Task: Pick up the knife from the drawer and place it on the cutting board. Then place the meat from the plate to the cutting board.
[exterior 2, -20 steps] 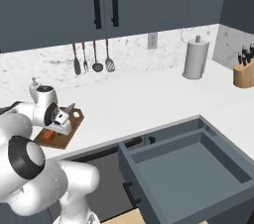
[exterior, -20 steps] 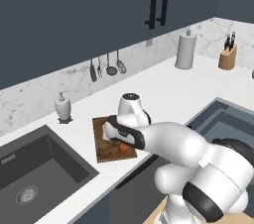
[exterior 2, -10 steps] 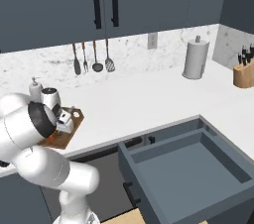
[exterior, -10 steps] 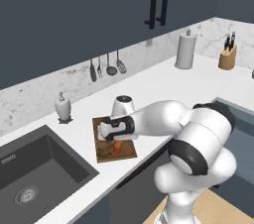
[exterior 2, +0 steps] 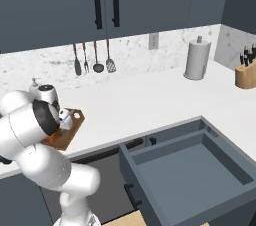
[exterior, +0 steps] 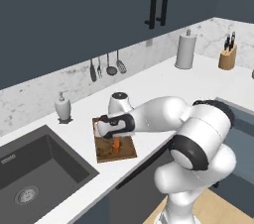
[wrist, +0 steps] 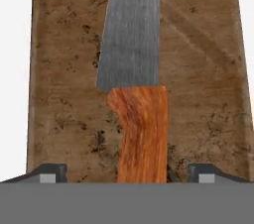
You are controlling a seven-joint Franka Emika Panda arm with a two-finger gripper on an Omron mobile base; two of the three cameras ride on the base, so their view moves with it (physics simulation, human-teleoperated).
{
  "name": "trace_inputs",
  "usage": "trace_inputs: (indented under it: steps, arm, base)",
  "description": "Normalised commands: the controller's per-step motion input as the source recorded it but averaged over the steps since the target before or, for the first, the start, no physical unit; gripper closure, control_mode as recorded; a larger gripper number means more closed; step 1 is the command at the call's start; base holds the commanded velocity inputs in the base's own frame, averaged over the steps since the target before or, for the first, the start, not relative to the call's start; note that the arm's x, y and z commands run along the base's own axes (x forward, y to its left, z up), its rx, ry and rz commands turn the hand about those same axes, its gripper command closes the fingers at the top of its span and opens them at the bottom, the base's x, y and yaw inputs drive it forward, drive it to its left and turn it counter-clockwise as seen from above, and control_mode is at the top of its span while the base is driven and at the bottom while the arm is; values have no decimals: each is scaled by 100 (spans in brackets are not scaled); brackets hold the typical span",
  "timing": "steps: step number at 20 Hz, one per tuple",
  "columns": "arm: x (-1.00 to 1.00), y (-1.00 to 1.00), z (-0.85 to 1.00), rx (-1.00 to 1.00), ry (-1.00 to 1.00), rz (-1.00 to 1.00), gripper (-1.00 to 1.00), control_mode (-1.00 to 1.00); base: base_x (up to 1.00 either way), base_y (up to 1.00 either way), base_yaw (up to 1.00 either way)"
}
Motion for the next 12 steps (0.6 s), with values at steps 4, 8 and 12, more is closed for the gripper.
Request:
trace_inputs:
  steps: [4,8,12]
  arm:
    - [-91,-39,54,2,-24,5,-100,-100]
    - [-74,-72,93,12,-21,1,-100,-100]
    - [-69,-71,83,12,-11,2,-100,-100]
  base:
    - [0,0,0]
    - [0,0,0]
    - [0,0,0]
